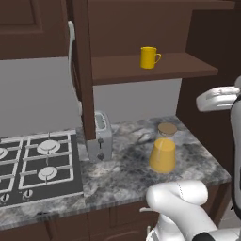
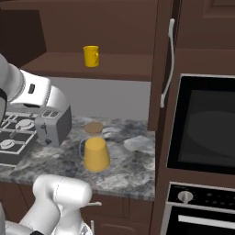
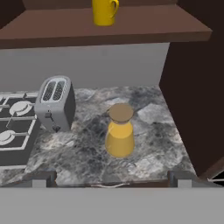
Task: There is a tray on the dining counter. Grab the cup, mug, and pitcher and place them on the tray. The pitcher may be placed next to the tray if it cannot fit the tray.
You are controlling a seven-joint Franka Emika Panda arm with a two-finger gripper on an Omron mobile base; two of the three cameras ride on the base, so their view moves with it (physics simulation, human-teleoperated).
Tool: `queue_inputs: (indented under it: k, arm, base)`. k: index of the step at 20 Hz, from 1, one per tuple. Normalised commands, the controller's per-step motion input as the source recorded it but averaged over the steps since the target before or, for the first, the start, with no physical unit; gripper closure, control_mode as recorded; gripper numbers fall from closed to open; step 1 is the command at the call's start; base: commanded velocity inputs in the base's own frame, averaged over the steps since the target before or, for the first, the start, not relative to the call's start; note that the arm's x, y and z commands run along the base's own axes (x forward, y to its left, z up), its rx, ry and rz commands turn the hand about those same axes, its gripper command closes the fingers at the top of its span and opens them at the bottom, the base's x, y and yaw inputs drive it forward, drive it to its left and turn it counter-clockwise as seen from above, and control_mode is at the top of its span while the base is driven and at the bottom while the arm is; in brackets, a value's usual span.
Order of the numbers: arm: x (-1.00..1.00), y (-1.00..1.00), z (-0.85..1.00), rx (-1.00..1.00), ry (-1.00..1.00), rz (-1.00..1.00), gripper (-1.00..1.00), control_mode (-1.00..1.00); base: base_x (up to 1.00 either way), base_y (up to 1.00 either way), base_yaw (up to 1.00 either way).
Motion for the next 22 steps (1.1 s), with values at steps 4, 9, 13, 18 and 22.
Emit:
queue_inputs:
  k: [4,9,13,18,22]
  arm:
    - [0.00,0.00,0.16,0.00,-0.12,0.00,-1.00,-1.00]
    - [0.00,0.00,0.27,0.00,-0.11,0.00,-1.00,-1.00]
    - [0.14,0.00,0.25,0.00,-0.08,0.00,-1.00,-1.00]
    - [0.06,0.00,0.06,0.00,-0.12,0.00,-1.00,-1.00]
    - [0.03,0.00,0.07,0.00,-0.08,0.00,-1.00,-1.00]
  base:
    - [0.00,0.00,0.00]
    - [0.00,0.00,0.00]
    - [0.00,0.00,0.00]
    - [0.00,0.00,0.00]
    - [0.00,0.00,0.00]
